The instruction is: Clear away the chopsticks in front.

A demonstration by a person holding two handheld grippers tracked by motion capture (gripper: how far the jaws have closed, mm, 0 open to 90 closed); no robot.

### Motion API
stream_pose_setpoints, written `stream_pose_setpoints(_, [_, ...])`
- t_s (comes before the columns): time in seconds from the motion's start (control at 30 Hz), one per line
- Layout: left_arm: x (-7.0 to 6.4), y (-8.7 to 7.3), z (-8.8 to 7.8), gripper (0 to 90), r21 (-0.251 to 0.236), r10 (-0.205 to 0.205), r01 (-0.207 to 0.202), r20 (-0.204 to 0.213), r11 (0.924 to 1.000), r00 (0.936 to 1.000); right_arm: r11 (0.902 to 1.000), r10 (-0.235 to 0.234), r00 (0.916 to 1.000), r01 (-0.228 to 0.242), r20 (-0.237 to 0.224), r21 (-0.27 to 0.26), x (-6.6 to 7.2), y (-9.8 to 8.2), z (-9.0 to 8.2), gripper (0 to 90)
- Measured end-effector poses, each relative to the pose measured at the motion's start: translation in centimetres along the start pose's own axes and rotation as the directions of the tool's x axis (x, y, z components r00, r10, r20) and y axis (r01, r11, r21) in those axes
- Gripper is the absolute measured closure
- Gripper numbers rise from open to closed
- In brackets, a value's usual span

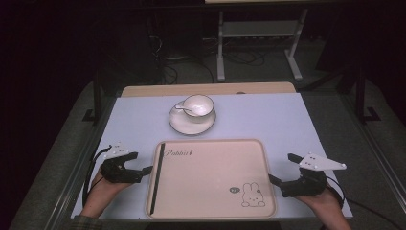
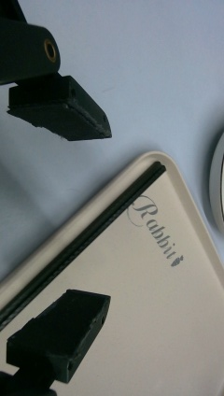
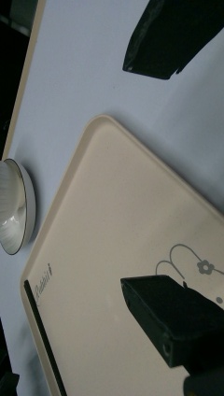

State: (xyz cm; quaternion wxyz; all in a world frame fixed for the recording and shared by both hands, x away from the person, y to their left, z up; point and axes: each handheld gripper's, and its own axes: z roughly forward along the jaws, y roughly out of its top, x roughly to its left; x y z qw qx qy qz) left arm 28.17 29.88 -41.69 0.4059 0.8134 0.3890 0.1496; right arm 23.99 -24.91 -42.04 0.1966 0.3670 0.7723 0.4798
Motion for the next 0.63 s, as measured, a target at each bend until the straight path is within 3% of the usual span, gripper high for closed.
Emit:
stream_pose_setpoints(0.27, [-0.1, -1.4, -0.8, 16.0, 0.007, -0.009, 0.009, -0.001, 0.9999, 1.0, 1.0, -0.002, 1.0, 0.002, -0.001, -0.002, 0.0, 0.0, 0.0, 0.0])
stream_pose_setpoints(0.63, [-0.1, -1.5, -0.5, 16.0, 0.015, -0.008, 0.008, 0.003, 0.9999, 1.0, 1.0, -0.001, 1.0, 0.001, 0.0, -0.004, 0.0, 0.0, 0.0, 0.0])
